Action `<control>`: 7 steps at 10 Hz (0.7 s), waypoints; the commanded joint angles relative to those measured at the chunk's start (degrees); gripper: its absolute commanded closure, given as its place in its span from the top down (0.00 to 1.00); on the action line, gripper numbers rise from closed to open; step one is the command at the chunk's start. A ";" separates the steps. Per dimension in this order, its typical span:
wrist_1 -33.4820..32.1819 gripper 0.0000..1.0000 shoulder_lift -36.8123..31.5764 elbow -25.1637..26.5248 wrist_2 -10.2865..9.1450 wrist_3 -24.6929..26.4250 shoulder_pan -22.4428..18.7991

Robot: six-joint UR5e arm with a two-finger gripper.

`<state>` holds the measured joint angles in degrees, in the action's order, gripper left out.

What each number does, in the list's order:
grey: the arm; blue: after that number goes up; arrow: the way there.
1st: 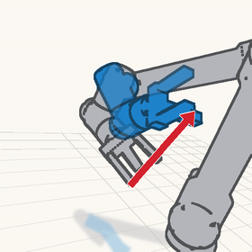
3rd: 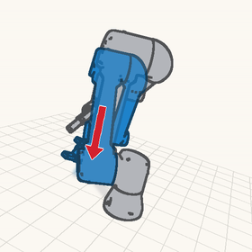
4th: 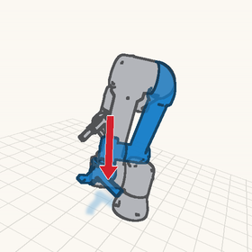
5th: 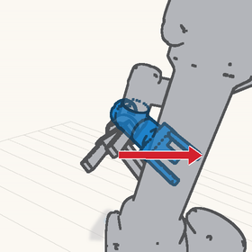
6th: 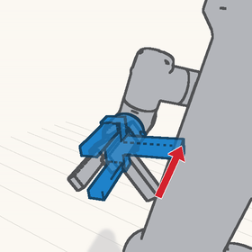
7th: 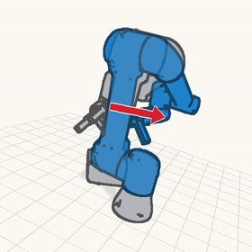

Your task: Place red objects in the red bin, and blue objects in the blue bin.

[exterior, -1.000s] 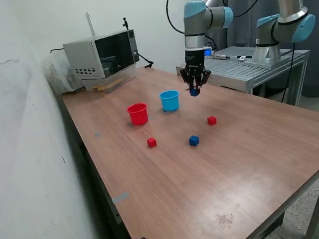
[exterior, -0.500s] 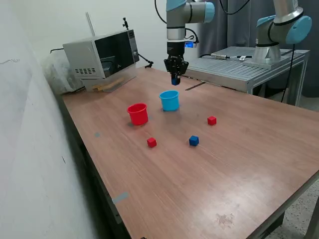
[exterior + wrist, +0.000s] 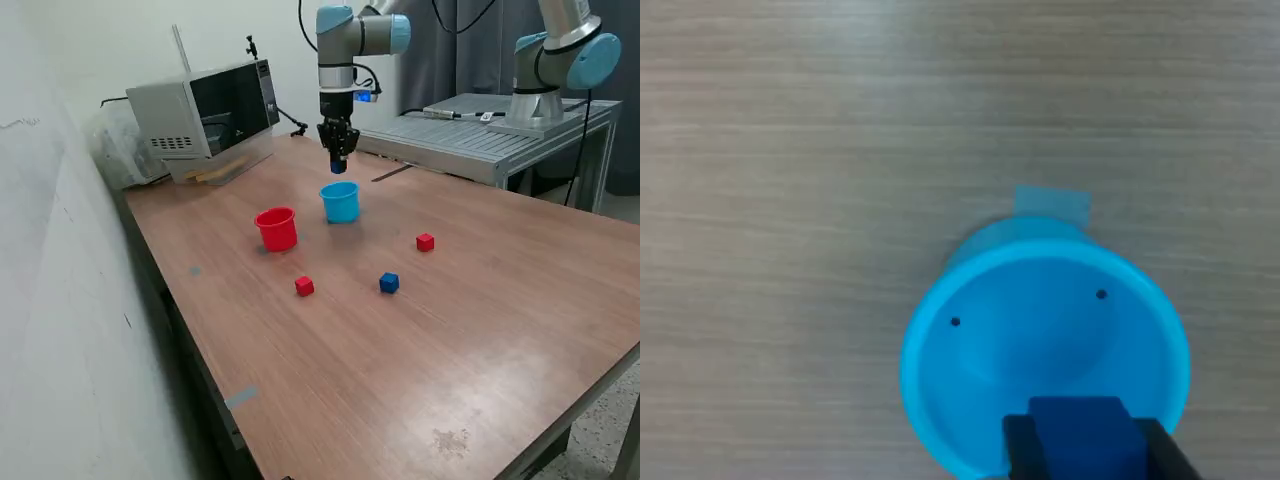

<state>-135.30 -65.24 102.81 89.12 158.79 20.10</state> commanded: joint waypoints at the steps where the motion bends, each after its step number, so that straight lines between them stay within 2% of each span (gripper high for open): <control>1: -0.49 0.00 1.17 0.19 -1.84 0.02 -0.41; 2: -0.58 0.00 1.17 0.19 -2.55 0.02 -0.76; 5: -0.67 0.00 1.26 0.11 -2.55 0.02 -0.76; 6: -0.76 1.00 1.26 0.02 -2.55 0.02 -0.76; 7: -1.19 1.00 1.35 0.02 -2.47 0.02 -0.59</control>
<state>-136.01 -64.03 102.92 86.76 158.83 19.41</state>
